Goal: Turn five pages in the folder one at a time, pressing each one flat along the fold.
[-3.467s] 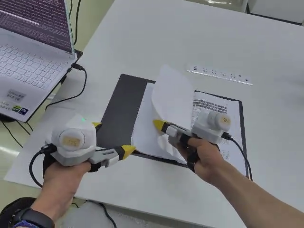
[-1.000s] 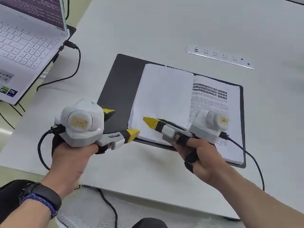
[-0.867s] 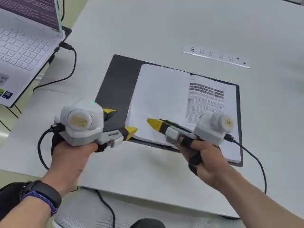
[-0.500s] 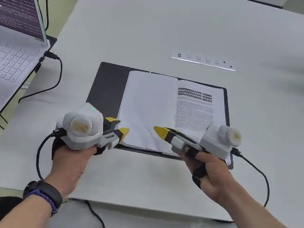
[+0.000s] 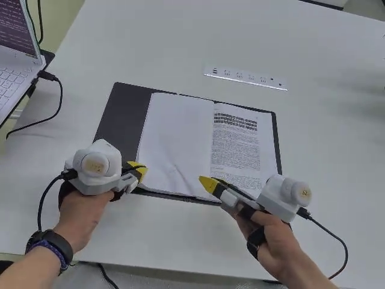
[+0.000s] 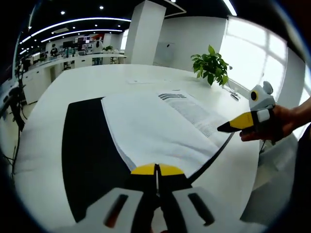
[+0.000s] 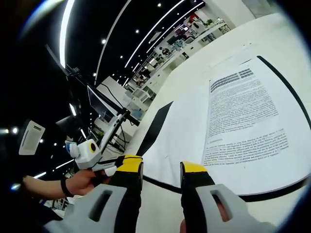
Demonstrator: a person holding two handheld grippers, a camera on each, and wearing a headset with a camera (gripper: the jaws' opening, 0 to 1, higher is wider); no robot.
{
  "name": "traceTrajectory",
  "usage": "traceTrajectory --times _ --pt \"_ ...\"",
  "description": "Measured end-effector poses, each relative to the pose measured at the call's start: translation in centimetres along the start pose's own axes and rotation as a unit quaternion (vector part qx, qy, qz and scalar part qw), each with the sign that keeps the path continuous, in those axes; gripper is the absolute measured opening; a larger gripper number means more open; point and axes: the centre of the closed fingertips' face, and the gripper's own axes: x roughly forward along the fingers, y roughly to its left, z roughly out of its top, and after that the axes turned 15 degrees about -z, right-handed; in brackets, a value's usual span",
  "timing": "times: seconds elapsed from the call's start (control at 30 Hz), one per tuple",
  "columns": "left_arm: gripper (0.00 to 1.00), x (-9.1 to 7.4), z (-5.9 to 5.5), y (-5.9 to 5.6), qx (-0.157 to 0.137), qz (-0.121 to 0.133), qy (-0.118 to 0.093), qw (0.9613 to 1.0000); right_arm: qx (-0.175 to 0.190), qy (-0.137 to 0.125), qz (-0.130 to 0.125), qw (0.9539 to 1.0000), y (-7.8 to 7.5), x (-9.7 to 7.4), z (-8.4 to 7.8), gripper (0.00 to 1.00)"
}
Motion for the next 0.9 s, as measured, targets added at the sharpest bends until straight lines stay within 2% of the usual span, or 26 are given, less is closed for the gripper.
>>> traceTrajectory --times 0.07,0.2,0.3,0.33,0.37,0.4,0.5,0.67,0.77,0.9 --pt "0.0 0.1 0.0 -0.1 -0.006 -0.003 -0.005 1.0 0.003 0.001 -0.003 1.0 -0.2 0.0 -0.2 0.28" --pt "0.0 0.5 -1.1 0.1 -0.009 0.0 0.011 0.9999 0.002 0.002 -0.004 1.0 -0.3 0.0 -0.1 0.27" --pt "0.0 0.5 -2.9 0.4 -0.011 0.01 0.045 0.9989 -0.003 0.003 -0.003 1.0 -0.2 0.0 0.0 0.27" --pt "0.0 0.6 -3.2 0.3 -0.014 0.01 0.046 0.9988 -0.004 0.003 -0.003 1.0 -0.2 0.0 0.0 0.27" --pt "0.0 0.4 -2.7 0.1 -0.027 0.011 0.023 0.9993 -0.006 0.002 -0.003 1.0 -0.1 0.0 0.1 0.27" --pt "0.0 0.3 -2.9 0.0 -0.034 0.009 0.026 0.9991 -0.008 0.002 -0.002 1.0 -0.1 0.0 0.2 0.26" --pt "0.0 0.0 -2.9 -0.1 -0.023 0.006 0.03 0.9993 -0.011 0.003 0.0 0.9999 -0.3 0.6 0.3 0.25" --pt "0.0 0.1 -3.0 0.1 -0.024 0.008 0.03 0.9992 -0.018 0.009 0.003 0.9998 -0.3 1.3 0.6 0.23" --pt "0.0 0.0 -3.0 0.0 -0.028 0.01 0.025 0.9992 -0.029 0.015 0.002 0.9995 -0.6 2.0 1.0 0.21" --pt "0.0 0.1 -3.0 0.1 -0.022 0.012 0.029 0.9993 -0.03 0.014 0.002 0.9995 -1.2 3.1 2.1 0.19"
